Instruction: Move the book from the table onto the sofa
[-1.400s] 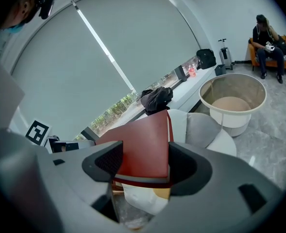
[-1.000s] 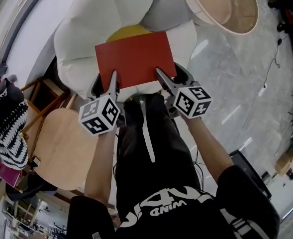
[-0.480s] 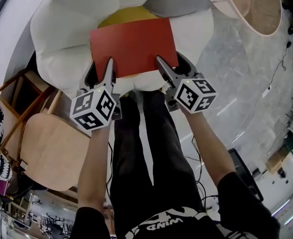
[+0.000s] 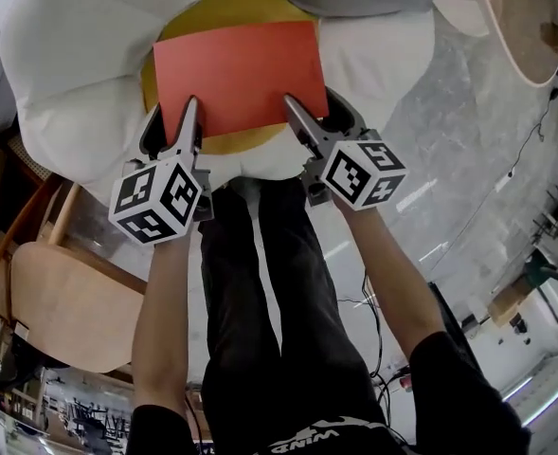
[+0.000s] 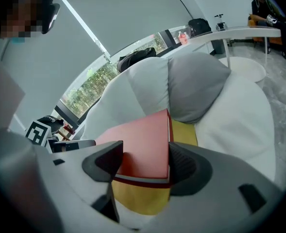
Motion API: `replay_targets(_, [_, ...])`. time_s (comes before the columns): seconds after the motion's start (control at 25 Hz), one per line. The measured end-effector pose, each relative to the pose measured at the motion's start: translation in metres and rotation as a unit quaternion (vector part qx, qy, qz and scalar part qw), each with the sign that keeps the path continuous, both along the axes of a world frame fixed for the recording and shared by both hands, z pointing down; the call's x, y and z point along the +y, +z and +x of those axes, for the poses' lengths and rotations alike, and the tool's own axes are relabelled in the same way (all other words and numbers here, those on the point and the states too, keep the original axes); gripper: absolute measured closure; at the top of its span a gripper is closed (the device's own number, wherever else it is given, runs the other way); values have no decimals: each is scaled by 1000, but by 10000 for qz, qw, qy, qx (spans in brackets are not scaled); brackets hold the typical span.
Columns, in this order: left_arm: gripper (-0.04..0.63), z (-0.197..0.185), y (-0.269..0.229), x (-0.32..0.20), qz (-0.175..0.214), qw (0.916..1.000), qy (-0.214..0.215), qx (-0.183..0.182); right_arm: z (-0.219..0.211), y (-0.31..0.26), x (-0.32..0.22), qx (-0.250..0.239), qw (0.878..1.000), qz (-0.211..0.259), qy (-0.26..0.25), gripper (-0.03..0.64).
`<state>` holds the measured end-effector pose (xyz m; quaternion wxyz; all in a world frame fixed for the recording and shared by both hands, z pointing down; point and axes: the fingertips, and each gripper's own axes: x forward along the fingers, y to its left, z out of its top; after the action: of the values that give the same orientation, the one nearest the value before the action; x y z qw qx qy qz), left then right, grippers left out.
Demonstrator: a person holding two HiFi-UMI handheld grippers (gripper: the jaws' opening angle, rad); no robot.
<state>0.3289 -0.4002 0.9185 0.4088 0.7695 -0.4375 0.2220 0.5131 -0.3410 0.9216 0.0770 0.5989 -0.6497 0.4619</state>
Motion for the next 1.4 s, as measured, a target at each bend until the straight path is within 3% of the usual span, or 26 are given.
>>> replay_targets(0.68, [367, -12, 76, 4, -211, 9993, -310, -35, -9, 75, -6, 49, 9993, -149, -345, 327])
replay_targets(1.4, [365, -16, 109, 14, -582, 9974, -244, -346, -3, 109, 10, 283, 9964, -686, -413, 356])
